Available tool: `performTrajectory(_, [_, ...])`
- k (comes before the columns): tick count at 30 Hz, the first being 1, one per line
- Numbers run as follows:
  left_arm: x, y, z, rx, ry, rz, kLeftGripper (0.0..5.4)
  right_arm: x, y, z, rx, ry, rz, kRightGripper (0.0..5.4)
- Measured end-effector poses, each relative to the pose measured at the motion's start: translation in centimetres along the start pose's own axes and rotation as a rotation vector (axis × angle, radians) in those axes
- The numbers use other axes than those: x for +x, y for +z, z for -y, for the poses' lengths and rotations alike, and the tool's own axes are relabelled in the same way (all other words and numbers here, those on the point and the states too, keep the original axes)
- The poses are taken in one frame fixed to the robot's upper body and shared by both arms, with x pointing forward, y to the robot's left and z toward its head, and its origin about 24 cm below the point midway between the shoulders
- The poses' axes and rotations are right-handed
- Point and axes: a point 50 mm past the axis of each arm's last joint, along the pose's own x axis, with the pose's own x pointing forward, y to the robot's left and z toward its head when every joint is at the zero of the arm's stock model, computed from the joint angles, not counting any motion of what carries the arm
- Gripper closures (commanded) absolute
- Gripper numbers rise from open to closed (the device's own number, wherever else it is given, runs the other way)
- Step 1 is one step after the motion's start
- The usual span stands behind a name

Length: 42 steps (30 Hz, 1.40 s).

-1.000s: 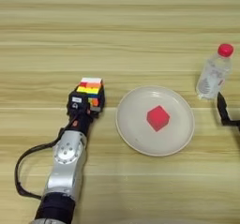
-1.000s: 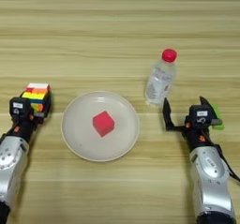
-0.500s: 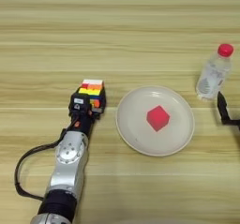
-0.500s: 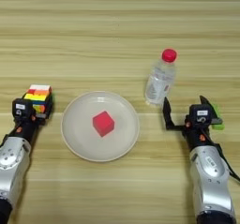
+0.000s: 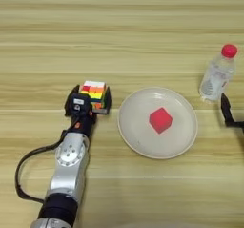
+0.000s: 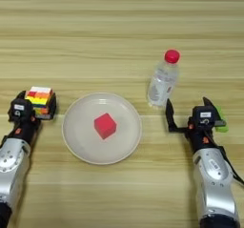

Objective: Move the objects on the table

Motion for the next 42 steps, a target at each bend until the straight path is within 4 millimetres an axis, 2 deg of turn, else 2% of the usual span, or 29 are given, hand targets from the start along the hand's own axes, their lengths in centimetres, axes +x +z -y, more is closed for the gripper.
performTrajectory(7, [-0.1,2.2,0.7,0.01,-0.056,0.126,0.02,0.0,0.0,0.0,-0.001,0.0,-0.001,0.0])
performTrajectory(14, [-0.2,3.2,1.5,0.014,-0.095,0.17,0.02,0.0,0.0,0.0,0.0,0.0,-0.001,0.0])
performTrajectory(22, [-0.6,2.8,4.2,0.019,-0.279,0.118,0.02,0.0,0.0,0.0,0.0,0.0,-0.001,0.0])
performTrajectory(42, [-0.9,2.4,7.7,-0.017,-0.44,0.055,0.02,0.0,0.0,0.0,0.0,0.0,-0.001,0.0])
